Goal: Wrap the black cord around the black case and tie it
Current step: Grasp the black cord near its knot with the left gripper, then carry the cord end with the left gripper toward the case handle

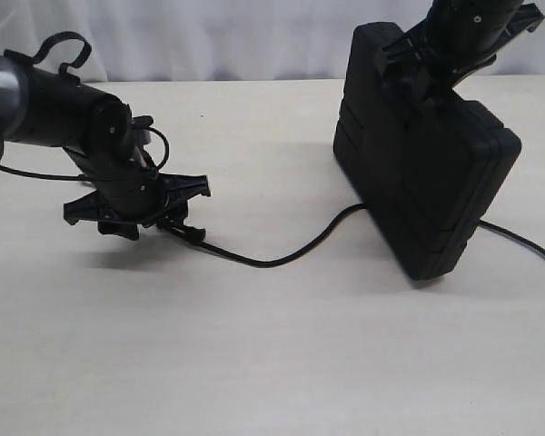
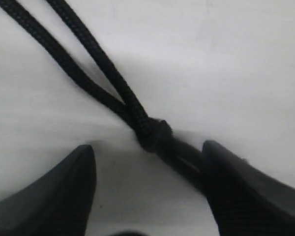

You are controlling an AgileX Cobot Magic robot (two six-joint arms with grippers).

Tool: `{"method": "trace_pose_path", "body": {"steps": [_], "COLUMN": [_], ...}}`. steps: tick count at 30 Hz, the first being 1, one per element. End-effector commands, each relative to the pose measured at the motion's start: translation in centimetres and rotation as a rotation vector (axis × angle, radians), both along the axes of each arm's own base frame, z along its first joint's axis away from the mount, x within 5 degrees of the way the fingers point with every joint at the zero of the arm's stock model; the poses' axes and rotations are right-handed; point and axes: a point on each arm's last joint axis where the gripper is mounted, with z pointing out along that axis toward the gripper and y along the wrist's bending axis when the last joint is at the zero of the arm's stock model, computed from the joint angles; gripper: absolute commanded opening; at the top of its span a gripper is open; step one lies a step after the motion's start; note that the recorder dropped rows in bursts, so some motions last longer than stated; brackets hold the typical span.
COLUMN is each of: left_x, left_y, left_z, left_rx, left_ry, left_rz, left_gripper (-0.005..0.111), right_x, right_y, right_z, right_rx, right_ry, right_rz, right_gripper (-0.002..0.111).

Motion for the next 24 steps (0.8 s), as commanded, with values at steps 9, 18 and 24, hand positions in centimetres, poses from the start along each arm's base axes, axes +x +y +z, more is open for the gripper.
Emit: {"method": "trace_pose_path", "body": {"steps": [9, 18, 24], "left_x": [0.3, 0.7, 0.2], "left_y": [-0.3, -1.2, -3.6], "left_z": [-3.7, -3.4, -2.3], "left_rx": [-0.005, 0.073, 0.154], "left_ry": [0.008, -0.116, -0.254], "left_rz": [0.023, -0.372, -0.754], "left_gripper": [0.038, 0.0, 0.0], "right_x": [-0.1, -0.1, -0.1], "right_y": [0.2, 0.2, 0.2], "right_z": [-2.2, -2.2, -2.2], "right_rx": [0.008, 0.008, 0.008], "right_ry": [0.102, 0.102, 0.102], "right_rz": [-0.002, -0.002, -0.002], "right_gripper": [0.004, 0.004, 0.004]}}
